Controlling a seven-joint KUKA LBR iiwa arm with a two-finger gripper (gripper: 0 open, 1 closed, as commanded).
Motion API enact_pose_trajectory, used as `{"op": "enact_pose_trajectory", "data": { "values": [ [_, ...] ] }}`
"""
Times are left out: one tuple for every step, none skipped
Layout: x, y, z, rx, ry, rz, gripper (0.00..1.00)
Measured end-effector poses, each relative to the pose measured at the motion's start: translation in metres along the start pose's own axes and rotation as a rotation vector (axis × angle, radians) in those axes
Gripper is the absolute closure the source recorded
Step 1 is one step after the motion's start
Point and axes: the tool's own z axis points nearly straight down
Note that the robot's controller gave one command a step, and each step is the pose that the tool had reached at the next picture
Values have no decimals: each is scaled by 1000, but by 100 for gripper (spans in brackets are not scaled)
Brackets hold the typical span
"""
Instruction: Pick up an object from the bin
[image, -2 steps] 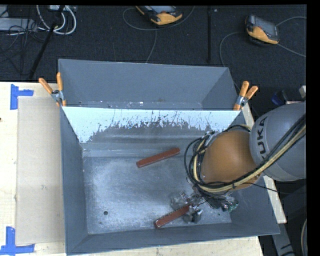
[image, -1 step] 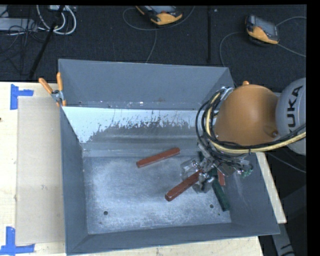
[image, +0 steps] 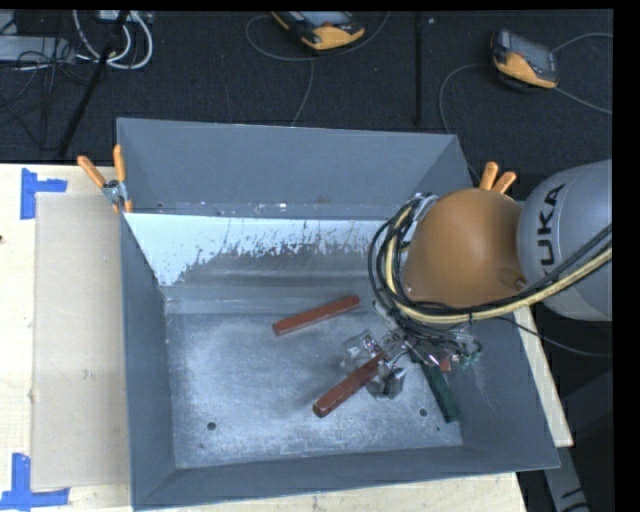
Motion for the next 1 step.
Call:
{"op": "enact_pose_trajectory", "data": {
  "values": [
    [5, -3, -87, 9, -9, -63, 100]
  ]
}}
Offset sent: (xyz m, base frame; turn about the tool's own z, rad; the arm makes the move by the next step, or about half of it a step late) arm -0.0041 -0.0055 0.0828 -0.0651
